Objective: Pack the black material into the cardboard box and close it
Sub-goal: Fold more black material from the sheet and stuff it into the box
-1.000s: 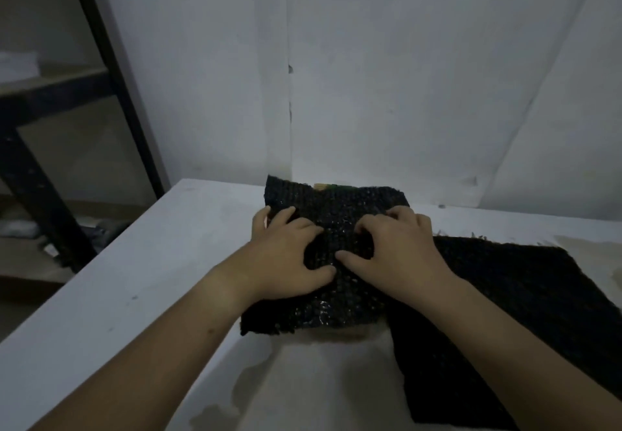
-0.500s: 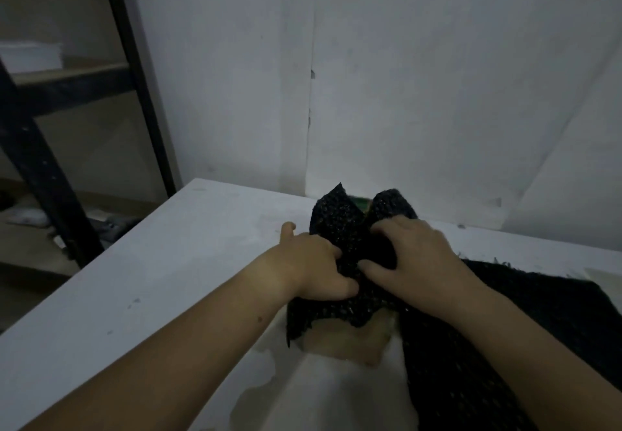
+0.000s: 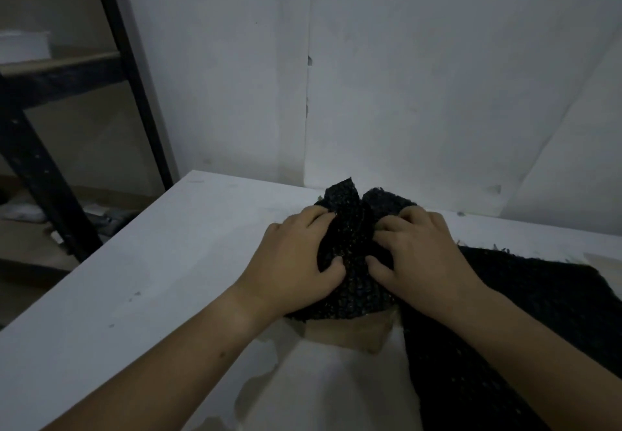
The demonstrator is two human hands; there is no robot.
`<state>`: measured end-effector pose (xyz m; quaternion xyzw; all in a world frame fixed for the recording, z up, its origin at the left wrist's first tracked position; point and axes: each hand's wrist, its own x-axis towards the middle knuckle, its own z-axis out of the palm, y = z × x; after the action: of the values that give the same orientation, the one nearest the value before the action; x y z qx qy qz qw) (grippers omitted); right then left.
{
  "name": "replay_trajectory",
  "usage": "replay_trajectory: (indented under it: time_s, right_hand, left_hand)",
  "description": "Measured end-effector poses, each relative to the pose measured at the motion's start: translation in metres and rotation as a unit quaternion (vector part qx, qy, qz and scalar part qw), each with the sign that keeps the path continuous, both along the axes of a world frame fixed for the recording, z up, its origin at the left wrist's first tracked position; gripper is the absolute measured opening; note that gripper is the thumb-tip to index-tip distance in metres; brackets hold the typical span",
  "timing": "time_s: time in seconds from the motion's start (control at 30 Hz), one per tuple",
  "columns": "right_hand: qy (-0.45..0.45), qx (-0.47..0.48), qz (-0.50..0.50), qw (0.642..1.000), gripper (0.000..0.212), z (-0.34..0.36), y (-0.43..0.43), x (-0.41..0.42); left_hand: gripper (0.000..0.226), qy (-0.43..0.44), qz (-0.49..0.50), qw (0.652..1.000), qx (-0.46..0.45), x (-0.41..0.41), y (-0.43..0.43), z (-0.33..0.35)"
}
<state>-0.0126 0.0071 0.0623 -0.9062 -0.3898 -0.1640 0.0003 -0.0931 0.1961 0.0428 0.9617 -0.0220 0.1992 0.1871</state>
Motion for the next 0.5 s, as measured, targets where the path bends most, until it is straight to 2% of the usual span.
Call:
replay_trajectory:
  time_s: [0.07,0.13,0.23,0.3,0.37,0.43,0.5]
  right_hand:
    - [0.024,-0.034,-0.005,0.999,0.055,-0.003,-0.001,-0.003]
    - [0.086,-0.046,-0.022,0.995,0.059,-0.002,0.000,-0.001]
    - [0.176,-0.089,-0.056,0.979,0.050,0.007,0.011,0.003]
    - [0.203,-0.125,-0.063,0.969,0.052,0.011,0.017,0.005]
    - [0.217,-0.135,-0.057,0.965,0.050,0.011,0.017,0.007]
    - [0.207,-0.105,-0.032,0.972,0.042,0.011,0.011,0.008]
    - [0.154,-0.009,0.008,0.988,0.030,0.013,0.002,0.008]
  left_hand:
    - [0.063,-0.006,-0.006,1.000,0.017,-0.002,-0.002,0.002]
    - [0.059,0.000,-0.015,0.999,0.051,-0.005,-0.003,0.003]
    - [0.060,0.054,-0.034,0.995,0.078,-0.007,-0.001,0.006]
    - [0.062,0.093,-0.033,0.990,0.097,-0.002,0.000,0.009]
    - [0.055,0.133,-0.028,0.985,0.108,0.006,-0.002,0.013]
    - [0.045,0.185,-0.025,0.979,0.078,0.013,-0.007,0.019]
    - [0.042,0.240,-0.014,0.968,0.064,0.020,-0.012,0.027]
